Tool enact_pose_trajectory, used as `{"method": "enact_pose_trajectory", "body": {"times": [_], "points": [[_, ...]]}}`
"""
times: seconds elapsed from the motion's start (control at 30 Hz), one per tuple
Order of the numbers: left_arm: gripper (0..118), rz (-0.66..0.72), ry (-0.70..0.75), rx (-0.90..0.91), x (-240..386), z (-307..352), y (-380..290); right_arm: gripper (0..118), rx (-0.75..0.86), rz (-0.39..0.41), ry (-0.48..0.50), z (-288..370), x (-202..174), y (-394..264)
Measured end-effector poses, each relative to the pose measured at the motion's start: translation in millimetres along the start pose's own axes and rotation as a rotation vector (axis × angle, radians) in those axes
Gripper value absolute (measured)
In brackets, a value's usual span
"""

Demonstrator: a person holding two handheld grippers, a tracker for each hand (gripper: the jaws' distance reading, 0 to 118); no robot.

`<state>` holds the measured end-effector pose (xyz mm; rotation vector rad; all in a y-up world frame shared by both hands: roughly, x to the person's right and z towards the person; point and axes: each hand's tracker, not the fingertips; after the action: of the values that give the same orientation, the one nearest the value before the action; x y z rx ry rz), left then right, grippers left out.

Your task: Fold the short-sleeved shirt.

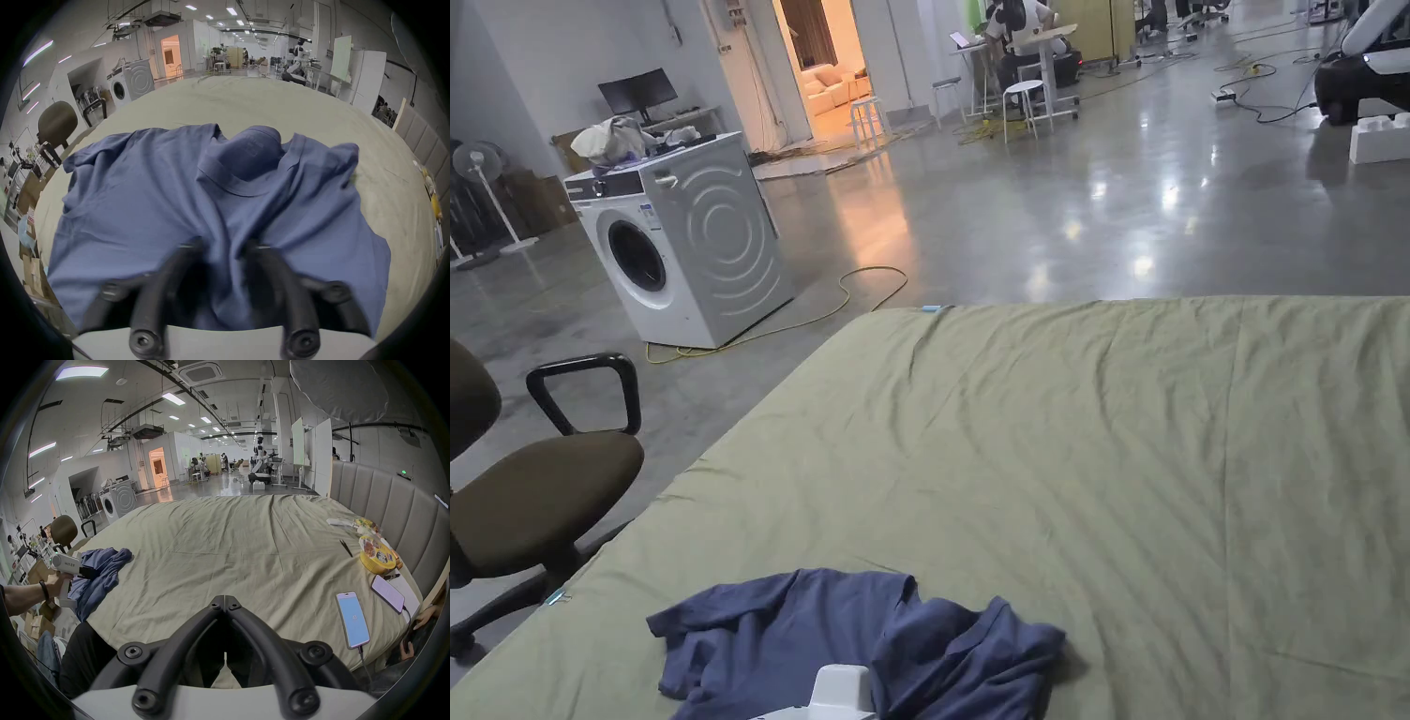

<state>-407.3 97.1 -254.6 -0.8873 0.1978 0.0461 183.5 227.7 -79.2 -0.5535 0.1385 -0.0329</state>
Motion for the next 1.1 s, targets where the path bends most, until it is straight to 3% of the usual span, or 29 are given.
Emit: {"method": "enact_pose_trajectory", "body": {"times": [0.03, 0.13, 0.23, 0.37, 0.47, 0.63, 0.77, 0.93, 1.1], "points": [[5, 0.014, 0.032, -0.013, -3.8, -0.7, -0.2, 0, 0.005, -0.006, 0.001, 1.2, 0.5, -1.2], [3, 0.161, -0.041, -0.04, -18.3, 1.5, 8.5, 0, 0.016, -0.029, 0.012, 6.9, 4.9, -2.9], [3, 0.255, -0.103, 0.123, -26.2, 31.7, 32.0, 0, 0.02, -0.038, 0.015, 11.2, 13.7, -6.6], [3, 0.266, -0.169, 0.22, -18.6, 73.3, 75.8, 0, 0.024, -0.061, 0.001, 20.7, 27.4, -14.7], [3, 0.283, -0.301, 0.349, 9.7, 102.2, 108.1, 0, 0.044, -0.087, -0.014, 36.1, 35.8, -19.5], [3, 0.044, -0.485, 0.381, 134.5, 115.8, 153.4, 0, 0.082, -0.134, -0.084, 66.4, 54.2, -29.0], [3, -0.088, -0.716, 0.304, 260.3, 114.0, 134.4, 0, 0.094, -0.183, -0.149, 88.3, 70.7, -39.7], [3, -0.223, -0.959, 0.137, 400.8, 123.0, 41.4, 0, 0.091, -0.207, -0.215, 110.0, 84.4, -50.0], [3, -0.314, -1.056, -0.013, 478.4, 143.1, -59.3, 0, 0.078, -0.219, -0.236, 120.0, 88.7, -60.1]]}}
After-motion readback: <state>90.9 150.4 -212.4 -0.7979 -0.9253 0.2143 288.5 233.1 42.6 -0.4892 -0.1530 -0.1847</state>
